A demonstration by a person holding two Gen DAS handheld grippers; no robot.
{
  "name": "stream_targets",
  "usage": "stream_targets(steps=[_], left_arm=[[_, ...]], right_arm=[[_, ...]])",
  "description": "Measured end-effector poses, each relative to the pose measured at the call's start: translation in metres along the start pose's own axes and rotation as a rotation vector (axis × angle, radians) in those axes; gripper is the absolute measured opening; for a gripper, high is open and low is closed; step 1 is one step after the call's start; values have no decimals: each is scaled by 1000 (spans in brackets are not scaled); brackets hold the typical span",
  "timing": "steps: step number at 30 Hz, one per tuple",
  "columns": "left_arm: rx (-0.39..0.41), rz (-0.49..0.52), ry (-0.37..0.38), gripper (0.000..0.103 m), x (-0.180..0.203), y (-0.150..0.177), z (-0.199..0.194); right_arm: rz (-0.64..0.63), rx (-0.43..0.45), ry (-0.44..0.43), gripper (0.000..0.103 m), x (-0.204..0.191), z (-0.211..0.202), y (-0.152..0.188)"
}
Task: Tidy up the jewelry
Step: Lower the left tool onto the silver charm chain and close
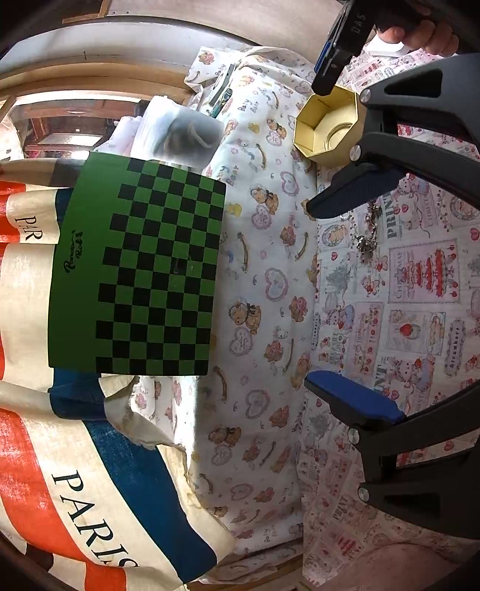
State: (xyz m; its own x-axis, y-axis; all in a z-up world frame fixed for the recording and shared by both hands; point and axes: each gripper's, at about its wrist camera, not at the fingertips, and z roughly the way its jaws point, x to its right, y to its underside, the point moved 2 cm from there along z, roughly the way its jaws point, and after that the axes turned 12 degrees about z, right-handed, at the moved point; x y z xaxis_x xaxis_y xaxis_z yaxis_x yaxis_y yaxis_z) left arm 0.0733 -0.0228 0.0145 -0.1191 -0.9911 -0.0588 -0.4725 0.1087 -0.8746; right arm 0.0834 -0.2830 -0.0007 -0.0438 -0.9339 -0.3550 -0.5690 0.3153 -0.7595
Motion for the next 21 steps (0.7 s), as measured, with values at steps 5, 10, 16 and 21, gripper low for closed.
stream_targets(steps=[5,10,16,21], left_arm=[[-23,-9,-1,86,-4,3,7],[-53,-27,25,86,-6,5,14],[-100,-36,79,79,-4,6,31],[-183,6,147,58,17,9,60]], right_arm=[[0,-19,-43,79,-5,0,4],[-13,-20,-28,79,-7,3,6],[-8,-39,-25,79,-5,9,8],[-12,-41,-28,79,-5,9,7]])
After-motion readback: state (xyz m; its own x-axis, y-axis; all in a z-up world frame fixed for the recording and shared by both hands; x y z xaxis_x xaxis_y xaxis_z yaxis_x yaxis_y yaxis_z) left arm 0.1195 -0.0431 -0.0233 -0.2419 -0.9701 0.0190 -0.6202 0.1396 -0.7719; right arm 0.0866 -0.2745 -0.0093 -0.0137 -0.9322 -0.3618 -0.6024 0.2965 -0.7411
